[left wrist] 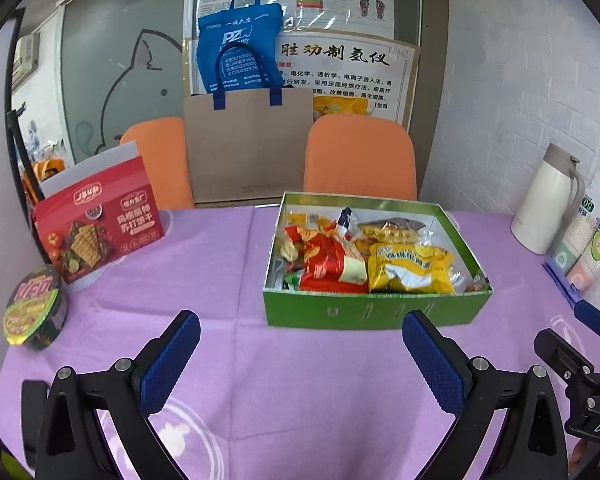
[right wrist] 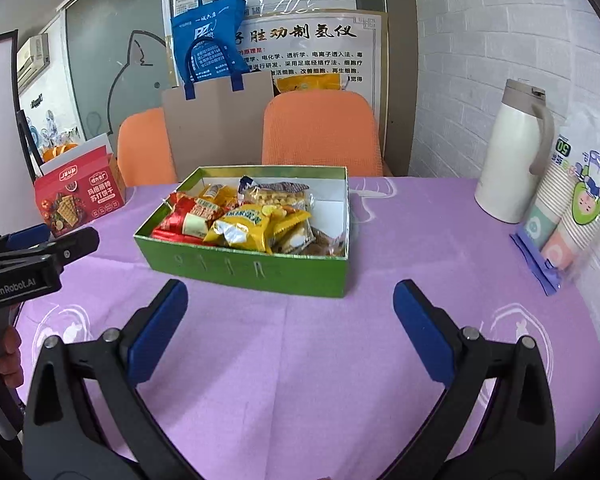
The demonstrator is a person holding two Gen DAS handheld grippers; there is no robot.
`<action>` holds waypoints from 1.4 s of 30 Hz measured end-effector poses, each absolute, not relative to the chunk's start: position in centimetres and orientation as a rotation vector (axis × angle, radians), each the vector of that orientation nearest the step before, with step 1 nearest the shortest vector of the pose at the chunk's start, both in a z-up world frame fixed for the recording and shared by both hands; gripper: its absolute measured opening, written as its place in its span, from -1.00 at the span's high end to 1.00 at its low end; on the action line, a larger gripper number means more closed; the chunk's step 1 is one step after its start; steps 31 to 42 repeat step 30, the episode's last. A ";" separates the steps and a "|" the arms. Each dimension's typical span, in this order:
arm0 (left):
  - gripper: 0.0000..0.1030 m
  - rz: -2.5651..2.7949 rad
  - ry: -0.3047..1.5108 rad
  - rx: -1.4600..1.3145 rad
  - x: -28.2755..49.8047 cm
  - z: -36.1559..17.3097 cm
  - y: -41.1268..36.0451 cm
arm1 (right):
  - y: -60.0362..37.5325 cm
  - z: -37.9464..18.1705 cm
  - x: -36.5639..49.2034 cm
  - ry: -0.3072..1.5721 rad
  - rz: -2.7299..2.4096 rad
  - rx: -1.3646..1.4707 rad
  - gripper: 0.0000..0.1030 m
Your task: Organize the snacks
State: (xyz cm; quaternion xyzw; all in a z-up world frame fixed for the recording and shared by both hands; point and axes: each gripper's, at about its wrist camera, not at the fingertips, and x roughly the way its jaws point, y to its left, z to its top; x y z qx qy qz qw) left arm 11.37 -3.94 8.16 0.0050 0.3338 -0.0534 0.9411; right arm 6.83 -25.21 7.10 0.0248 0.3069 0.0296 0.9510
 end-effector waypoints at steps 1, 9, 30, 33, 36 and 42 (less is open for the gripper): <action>-1.00 -0.103 0.690 0.011 10.6 7.6 -4.0 | -25.2 6.7 6.1 0.629 0.054 0.047 -0.98; -1.00 -0.108 0.746 0.034 6.2 3.8 -4.8 | -25.5 3.6 3.7 0.671 -0.036 0.026 -0.98; -1.00 -0.090 0.726 0.056 4.5 3.7 -4.4 | -25.3 3.3 2.9 0.632 -0.092 0.038 -0.98; -1.00 -0.090 0.726 0.056 4.5 3.7 -4.4 | -25.3 3.3 2.9 0.632 -0.092 0.038 -0.98; -1.00 -0.090 0.726 0.056 4.5 3.7 -4.4 | -25.3 3.3 2.9 0.632 -0.092 0.038 -0.98; -1.00 -0.090 0.726 0.056 4.5 3.7 -4.4 | -25.3 3.3 2.9 0.632 -0.092 0.038 -0.98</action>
